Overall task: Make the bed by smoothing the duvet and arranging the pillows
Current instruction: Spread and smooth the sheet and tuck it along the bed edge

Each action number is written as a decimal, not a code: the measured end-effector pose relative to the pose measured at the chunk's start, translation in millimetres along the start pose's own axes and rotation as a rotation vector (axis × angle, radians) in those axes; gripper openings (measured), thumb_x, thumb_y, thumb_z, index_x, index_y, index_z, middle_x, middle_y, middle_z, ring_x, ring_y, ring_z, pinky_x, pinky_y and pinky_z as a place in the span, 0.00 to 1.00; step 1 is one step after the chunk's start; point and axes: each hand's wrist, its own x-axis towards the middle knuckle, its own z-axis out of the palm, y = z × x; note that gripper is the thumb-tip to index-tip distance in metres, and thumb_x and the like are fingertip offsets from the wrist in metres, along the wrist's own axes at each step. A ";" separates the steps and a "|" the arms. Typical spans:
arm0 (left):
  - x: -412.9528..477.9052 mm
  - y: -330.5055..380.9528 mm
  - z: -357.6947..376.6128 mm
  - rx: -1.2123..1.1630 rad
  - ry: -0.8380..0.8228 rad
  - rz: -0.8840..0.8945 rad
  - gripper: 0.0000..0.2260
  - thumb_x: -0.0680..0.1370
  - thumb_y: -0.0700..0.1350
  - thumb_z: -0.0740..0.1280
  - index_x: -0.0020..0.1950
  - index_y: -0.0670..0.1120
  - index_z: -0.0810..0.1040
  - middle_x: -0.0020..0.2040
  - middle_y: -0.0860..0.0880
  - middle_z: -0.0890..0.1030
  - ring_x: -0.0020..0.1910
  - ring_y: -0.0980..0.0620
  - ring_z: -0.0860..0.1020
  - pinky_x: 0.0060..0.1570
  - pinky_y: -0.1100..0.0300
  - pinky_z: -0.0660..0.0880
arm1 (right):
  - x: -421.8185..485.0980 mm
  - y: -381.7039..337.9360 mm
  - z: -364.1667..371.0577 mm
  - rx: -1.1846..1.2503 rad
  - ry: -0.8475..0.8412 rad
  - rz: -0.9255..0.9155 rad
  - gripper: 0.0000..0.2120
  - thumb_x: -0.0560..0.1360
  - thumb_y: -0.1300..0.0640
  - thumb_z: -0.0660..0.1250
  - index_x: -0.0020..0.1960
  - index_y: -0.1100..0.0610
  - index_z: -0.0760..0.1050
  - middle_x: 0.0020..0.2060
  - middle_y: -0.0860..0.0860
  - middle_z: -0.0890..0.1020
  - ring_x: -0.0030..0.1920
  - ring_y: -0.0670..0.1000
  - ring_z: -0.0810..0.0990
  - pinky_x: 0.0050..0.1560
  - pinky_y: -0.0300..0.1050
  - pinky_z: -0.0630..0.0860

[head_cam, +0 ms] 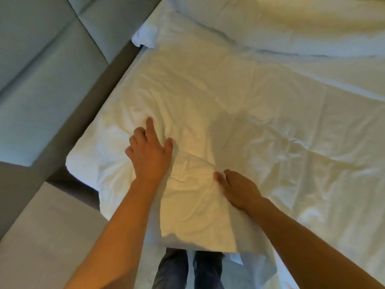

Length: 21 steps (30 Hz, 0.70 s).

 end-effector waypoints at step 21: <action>-4.6 -260.7 32.8 -0.991 -0.179 -1.343 0.41 0.70 0.70 0.72 0.76 0.50 0.66 0.70 0.44 0.75 0.65 0.38 0.75 0.68 0.40 0.73 | 24.0 -23.4 115.6 -0.296 0.273 0.232 0.29 0.81 0.35 0.44 0.51 0.54 0.74 0.43 0.51 0.74 0.50 0.61 0.79 0.51 0.55 0.74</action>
